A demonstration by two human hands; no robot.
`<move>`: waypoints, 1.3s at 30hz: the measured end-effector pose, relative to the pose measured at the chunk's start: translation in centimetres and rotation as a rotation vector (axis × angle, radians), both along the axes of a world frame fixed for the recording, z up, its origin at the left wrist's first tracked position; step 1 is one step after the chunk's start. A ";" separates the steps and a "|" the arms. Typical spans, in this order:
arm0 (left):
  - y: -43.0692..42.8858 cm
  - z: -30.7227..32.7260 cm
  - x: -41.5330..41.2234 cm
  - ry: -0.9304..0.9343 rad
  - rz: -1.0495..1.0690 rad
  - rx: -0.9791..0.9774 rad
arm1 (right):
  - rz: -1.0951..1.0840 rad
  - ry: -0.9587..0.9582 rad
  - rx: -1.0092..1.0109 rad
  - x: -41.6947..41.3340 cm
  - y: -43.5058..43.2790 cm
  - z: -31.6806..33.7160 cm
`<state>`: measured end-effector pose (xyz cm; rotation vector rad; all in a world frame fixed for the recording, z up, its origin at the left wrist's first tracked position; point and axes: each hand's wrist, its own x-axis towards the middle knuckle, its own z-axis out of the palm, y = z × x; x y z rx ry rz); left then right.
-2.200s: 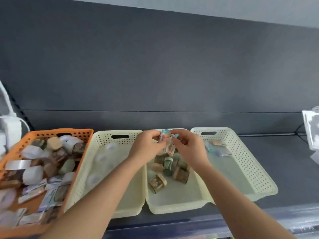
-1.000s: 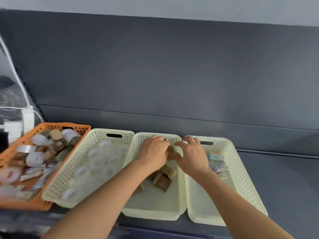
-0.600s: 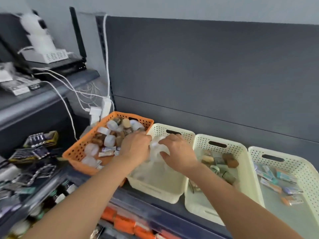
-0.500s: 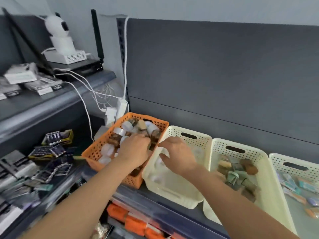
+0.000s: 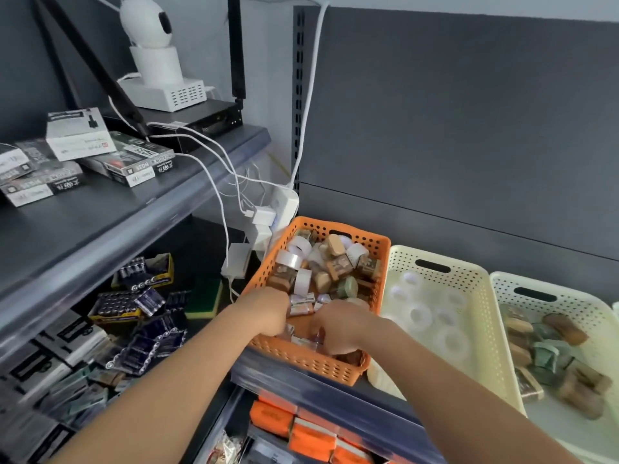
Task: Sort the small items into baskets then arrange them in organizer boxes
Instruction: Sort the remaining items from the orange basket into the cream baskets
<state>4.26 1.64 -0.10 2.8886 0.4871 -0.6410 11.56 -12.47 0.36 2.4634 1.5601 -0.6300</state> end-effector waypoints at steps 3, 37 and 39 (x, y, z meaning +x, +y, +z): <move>0.4 -0.5 0.6 0.071 -0.026 -0.109 | 0.025 0.002 -0.076 -0.1 0.4 0.3; -7.3 -2.6 5.7 -0.308 0.216 -0.263 | -0.645 0.102 0.925 4.7 -8.0 0.9; -7.4 -2.5 6.0 -0.271 0.280 -0.264 | -0.665 0.089 0.934 5.0 -9.1 0.8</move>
